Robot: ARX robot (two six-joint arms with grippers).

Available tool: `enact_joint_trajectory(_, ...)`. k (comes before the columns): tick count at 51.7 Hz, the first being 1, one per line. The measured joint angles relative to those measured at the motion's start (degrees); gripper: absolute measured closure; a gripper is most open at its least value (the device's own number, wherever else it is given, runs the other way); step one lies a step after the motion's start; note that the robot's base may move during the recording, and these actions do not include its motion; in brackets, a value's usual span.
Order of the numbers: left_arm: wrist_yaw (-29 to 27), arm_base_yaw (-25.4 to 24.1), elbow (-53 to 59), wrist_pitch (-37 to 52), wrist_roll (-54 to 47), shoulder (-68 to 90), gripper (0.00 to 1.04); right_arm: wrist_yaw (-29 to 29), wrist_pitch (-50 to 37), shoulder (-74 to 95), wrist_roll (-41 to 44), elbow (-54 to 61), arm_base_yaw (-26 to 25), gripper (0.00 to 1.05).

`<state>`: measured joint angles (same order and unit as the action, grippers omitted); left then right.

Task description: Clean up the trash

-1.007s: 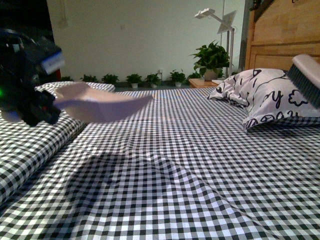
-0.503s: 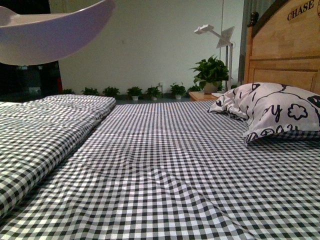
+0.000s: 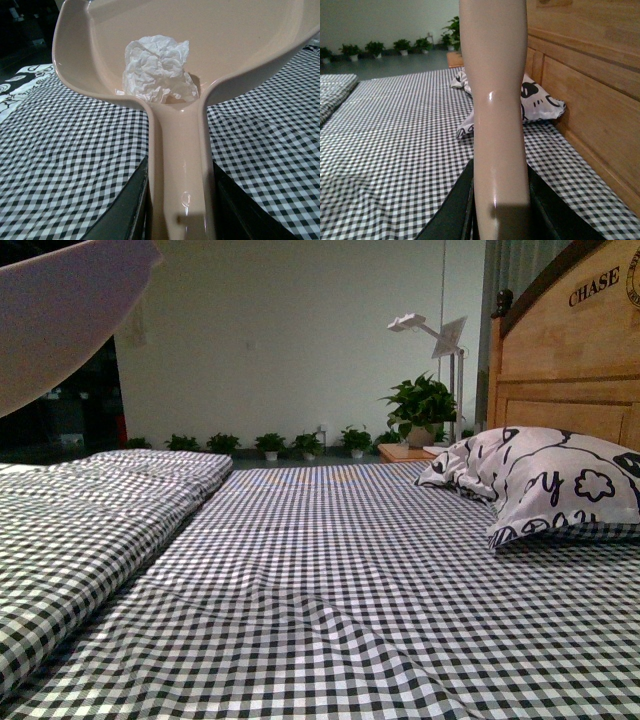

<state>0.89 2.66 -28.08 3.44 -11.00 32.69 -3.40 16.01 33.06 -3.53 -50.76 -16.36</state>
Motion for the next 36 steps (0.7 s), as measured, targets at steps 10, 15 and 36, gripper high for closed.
enact_joint_trajectory(10, 1.01, -2.14, 2.69, -2.4, 0.9, -6.1, 0.76, 0.63, 0.24, -2.67, -0.15, 0.59, 1.01, 0.84)
enact_joint_trajectory(15, 1.03, -2.47, 3.04, -2.43, 1.53, -6.71, 0.76, 0.92, 0.17, -2.36, -0.17, 0.61, 1.81, 0.84)
enact_joint_trajectory(36, 2.75, -3.69, 3.06, -1.88, 4.31, -6.71, 0.76, 4.37, 0.31, -2.1, -0.13, 0.61, 4.09, 0.84)
